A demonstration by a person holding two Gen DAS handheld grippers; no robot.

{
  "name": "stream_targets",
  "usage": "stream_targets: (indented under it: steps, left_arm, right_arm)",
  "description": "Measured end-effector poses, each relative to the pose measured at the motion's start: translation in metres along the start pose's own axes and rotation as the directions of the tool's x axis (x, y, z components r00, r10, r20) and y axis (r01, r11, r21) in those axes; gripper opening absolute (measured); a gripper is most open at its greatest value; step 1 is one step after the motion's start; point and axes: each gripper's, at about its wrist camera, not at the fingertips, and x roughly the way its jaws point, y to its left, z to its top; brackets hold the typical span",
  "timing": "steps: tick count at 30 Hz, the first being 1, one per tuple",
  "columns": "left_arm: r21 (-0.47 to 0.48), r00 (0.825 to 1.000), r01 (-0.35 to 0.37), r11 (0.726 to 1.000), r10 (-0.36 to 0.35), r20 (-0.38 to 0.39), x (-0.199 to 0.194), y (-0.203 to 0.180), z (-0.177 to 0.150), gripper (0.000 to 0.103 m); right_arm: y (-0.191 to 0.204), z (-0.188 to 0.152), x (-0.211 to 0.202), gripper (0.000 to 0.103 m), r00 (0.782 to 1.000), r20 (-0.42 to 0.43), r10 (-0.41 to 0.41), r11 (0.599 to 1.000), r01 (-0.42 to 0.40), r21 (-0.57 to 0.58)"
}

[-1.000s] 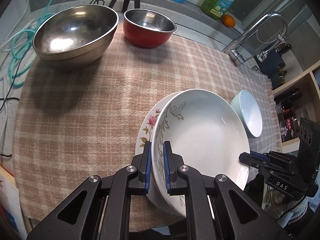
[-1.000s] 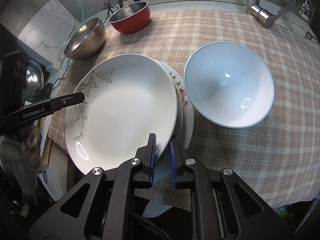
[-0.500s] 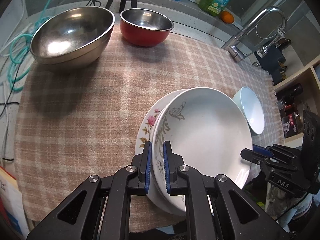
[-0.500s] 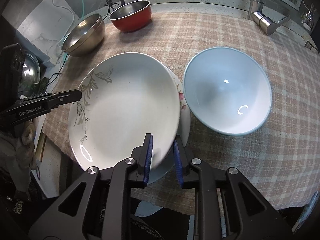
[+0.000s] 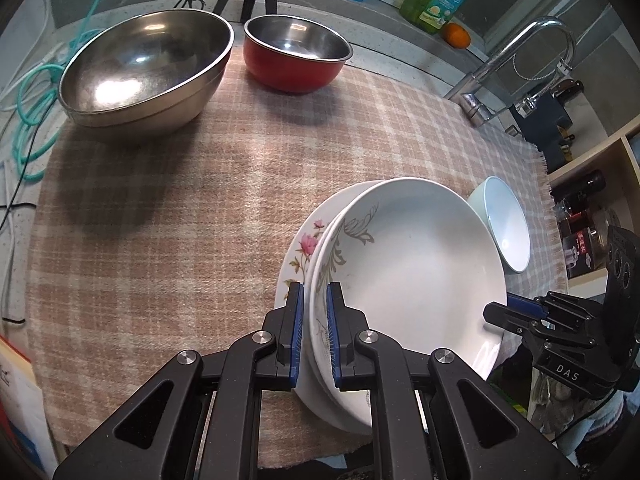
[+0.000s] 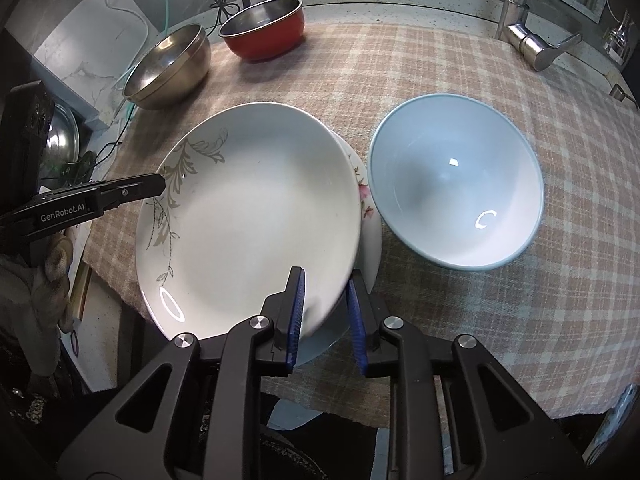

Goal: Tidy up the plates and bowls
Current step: 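Open the right gripper to release the leaf-pattern plate, then move the right gripper to the rim of the large steel bowl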

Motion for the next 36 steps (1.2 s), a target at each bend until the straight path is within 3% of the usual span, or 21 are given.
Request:
stream_targets:
  steps: [4,10,12,14,18,25,36]
  left_arm:
    - [-0.019,1.000,0.005,1.000,-0.005,0.005,-0.005,0.009,0.002,0.016]
    - [-0.027,0.999,0.004,1.000,-0.003,0.043,-0.020,0.018,0.008,0.016]
    - [-0.037,0.998,0.003,0.999,-0.001,0.056,-0.024,0.024,0.010,0.016]
    - [-0.047,0.997,-0.002,0.999,0.005,0.071,-0.029,0.031,0.013,0.016]
    - [-0.078,0.995,-0.016,0.997,0.024,0.099,-0.038,0.049,0.019,0.024]
    - [-0.140,0.985,-0.061,0.988,0.082,0.154,-0.058,0.091,0.036,0.024]
    - [-0.241,0.973,-0.066,0.968,0.115,0.199,-0.073,0.151,0.073,0.024]
  right_arm:
    - [0.001,0.001,-0.008,0.025,1.000,0.026,-0.015,1.000,0.014,0.008]
    - [0.010,0.011,-0.027,0.026,0.996,0.089,-0.029,1.000,0.030,-0.009]
    - [0.015,0.017,-0.032,0.031,0.993,0.112,-0.026,0.999,0.028,-0.015]
    - [0.021,0.024,-0.036,0.043,0.991,0.136,-0.013,1.000,0.017,-0.022]
    - [0.037,0.042,-0.041,0.043,0.986,0.161,0.032,0.999,-0.026,-0.040]
    - [0.072,0.075,-0.037,0.043,0.977,0.184,0.105,0.992,-0.090,-0.089]
    - [0.124,0.135,-0.006,0.043,0.969,0.170,0.181,0.977,-0.156,-0.149]
